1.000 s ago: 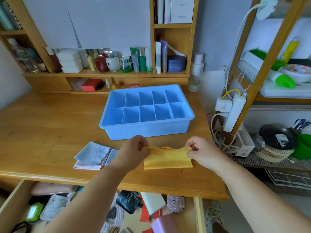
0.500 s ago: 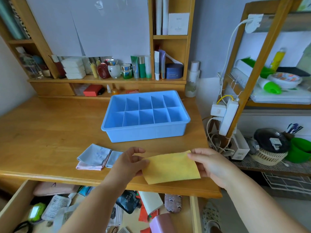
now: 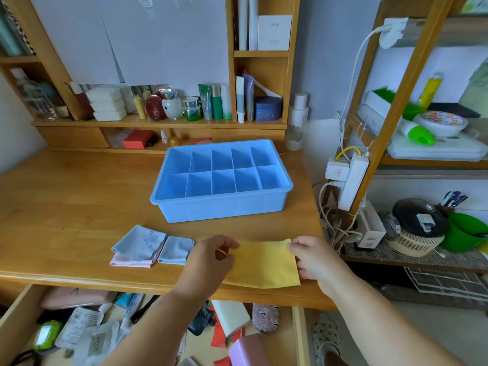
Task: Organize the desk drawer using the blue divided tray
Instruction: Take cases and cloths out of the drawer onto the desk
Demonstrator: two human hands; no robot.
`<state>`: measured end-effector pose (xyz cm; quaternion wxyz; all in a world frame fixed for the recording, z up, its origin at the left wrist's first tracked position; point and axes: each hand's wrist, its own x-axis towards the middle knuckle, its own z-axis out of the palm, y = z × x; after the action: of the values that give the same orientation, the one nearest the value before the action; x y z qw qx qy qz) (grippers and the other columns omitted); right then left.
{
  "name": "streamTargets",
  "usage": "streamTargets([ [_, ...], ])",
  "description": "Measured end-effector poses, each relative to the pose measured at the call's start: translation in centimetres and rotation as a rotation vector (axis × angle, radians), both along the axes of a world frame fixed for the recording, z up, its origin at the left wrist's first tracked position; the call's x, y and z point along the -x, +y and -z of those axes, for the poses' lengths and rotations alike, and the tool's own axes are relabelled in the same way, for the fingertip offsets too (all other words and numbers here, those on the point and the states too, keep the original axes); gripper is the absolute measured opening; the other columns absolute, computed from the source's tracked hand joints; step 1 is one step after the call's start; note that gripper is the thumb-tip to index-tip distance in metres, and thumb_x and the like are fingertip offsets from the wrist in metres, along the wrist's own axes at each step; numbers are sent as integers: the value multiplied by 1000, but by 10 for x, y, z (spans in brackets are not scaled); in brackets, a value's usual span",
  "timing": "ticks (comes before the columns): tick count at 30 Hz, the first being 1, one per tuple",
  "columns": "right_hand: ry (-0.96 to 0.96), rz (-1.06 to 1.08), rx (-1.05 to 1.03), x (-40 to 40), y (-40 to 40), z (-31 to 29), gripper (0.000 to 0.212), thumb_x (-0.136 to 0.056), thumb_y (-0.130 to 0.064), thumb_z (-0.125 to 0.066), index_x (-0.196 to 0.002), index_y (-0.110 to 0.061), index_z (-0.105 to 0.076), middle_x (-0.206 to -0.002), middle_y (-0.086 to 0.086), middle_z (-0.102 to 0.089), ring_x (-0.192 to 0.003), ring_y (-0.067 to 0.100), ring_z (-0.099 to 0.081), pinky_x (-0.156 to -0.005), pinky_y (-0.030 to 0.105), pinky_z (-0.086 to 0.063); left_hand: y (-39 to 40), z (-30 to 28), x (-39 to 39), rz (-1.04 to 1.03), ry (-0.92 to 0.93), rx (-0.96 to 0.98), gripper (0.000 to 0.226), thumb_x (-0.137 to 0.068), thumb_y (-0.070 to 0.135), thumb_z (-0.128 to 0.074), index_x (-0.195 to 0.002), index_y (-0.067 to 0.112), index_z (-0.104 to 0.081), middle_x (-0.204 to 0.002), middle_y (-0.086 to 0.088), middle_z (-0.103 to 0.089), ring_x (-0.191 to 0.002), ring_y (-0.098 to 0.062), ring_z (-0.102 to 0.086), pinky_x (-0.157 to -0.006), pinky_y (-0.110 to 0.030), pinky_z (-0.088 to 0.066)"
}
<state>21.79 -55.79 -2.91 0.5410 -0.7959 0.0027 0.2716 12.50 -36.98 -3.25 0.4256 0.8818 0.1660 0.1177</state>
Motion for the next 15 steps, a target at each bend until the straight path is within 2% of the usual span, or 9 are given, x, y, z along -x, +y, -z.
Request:
streamTargets([
  [4,-65,-23,-65,16,8,-11,19,-93,-25,-56,-81,-16,-68,-95,22,-68,-86,37,-68,-73,48,-59,-29,-20,4,44,-210,-82,31,-83,3,-62,-106,23,-67,-84,17,-57,-75,-2,-54,-62,-5,-41],
  [6,-84,-40,-106,24,13,-15,22,-93,-24,-56,-75,-17,-67,-82,18,-69,-75,31,-69,-64,40,-60,-47,-23,7,83,-264,-95,34,-84,4,-62,-113,21,-65,-89,19,-55,-78,-1,-54,-61,-6,-42],
  [9,-130,-44,-127,35,16,-19,31,-92,-23,-55,-63,-20,-63,-59,3,-59,-56,17,-58,-51,28,-49,-66,-20,9,42,-311,-22,36,-84,2,-61,-116,19,-64,-92,17,-55,-76,-3,-55,-60,-9,-44],
  [12,-141,-41,-166,42,16,-20,28,-92,-25,-54,-67,-17,-64,-61,6,-57,-56,19,-53,-54,32,-43,-77,-15,12,3,-302,139,51,-83,-3,-59,-126,23,-54,-95,10,-58,-72,-9,-58,-61,-17,-52],
  [15,-37,-43,-283,45,12,-21,21,-89,-33,-61,-84,-15,-71,-79,7,-72,-74,24,-67,-66,37,-51,-76,-15,20,97,-287,454,75,-82,-9,-58,-135,36,-32,-108,9,-57,-75,-23,-62,-65,-26,-56],
])
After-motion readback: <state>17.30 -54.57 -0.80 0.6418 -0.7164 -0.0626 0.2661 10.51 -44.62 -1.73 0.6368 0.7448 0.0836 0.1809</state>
